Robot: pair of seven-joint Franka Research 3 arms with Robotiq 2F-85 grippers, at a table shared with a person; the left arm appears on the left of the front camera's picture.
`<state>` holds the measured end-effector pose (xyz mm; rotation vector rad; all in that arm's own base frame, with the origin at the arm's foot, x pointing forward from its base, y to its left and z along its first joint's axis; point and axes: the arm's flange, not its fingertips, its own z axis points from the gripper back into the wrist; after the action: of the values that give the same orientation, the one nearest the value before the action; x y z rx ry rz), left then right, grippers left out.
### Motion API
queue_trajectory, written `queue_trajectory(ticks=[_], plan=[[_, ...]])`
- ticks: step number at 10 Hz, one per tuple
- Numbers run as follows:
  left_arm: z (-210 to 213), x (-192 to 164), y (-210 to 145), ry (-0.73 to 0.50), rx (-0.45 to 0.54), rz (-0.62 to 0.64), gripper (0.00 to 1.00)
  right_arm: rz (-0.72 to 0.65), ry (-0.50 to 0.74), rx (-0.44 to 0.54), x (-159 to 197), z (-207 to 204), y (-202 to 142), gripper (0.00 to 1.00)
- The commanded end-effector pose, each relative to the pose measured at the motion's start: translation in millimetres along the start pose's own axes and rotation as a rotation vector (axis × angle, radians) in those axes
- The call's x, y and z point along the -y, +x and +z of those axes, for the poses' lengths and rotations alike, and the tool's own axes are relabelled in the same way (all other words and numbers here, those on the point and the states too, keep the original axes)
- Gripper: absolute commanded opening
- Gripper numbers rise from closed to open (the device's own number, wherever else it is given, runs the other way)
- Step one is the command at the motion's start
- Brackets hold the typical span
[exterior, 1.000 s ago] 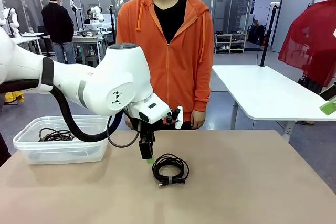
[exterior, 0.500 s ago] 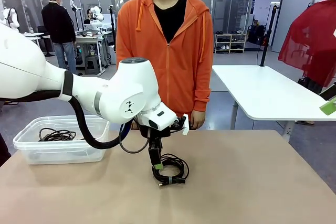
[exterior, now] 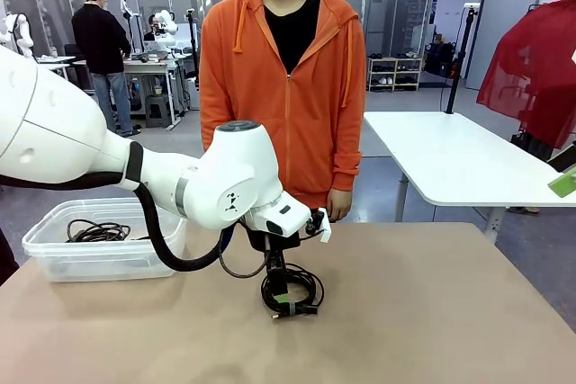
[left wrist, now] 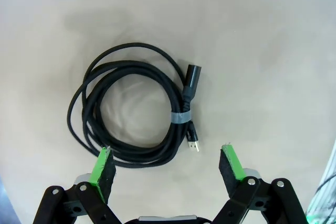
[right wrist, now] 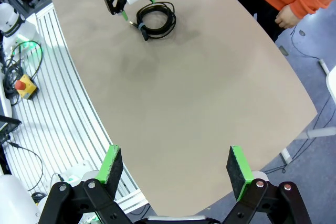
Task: Organize and store the cables.
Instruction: Place the USB Extension Cable into the Organizing box.
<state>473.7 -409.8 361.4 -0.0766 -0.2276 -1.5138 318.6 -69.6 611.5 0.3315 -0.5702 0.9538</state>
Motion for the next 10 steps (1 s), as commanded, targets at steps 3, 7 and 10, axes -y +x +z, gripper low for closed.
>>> queue_trajectory(ticks=[3, 7, 10], plan=[[-15.1, 3.7, 12.3, -0.014, -0.019, 0.004, 1.0, -0.005, 0.0, 0.004, -1.2, 1.0, 0.5, 1.0], [-37.4, -1.4, 11.4, -0.021, -0.027, 0.012, 1.0, -0.005, 0.0, 0.004, -1.2, 1.0, 0.5, 1.0], [-49.7, -6.0, 14.9, -0.043, -0.027, 0.016, 1.0, -0.005, 0.0, 0.004, -1.2, 1.0, 0.5, 1.0]])
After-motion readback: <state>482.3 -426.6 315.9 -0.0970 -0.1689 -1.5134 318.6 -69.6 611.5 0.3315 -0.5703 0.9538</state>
